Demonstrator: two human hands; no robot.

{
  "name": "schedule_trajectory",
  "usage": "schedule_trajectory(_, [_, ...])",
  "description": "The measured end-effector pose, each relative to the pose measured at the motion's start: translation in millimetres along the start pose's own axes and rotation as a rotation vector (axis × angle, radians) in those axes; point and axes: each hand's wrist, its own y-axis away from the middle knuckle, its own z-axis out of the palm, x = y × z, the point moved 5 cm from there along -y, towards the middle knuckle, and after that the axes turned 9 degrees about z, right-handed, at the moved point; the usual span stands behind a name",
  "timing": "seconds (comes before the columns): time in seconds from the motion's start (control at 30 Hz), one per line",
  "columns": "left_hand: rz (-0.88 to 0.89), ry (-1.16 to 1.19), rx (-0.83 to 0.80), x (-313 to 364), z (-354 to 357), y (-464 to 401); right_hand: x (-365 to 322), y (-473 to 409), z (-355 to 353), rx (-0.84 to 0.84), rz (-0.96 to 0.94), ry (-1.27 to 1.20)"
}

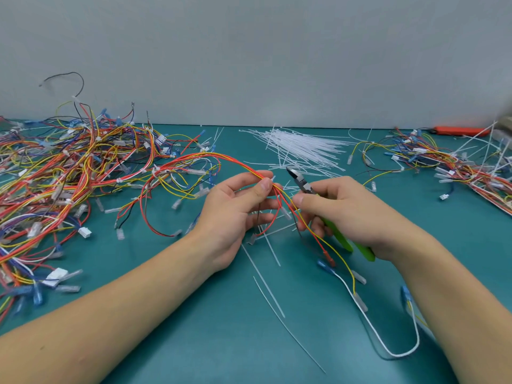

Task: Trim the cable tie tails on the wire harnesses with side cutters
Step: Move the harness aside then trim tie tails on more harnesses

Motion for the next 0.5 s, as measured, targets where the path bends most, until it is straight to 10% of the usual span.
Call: schedule_trajectory(0.5, [-0.051, 0.103, 0.068, -0.8, -7.4, -3.9, 7.9, -0.9, -11.5, -0.073, 0.093, -0.121])
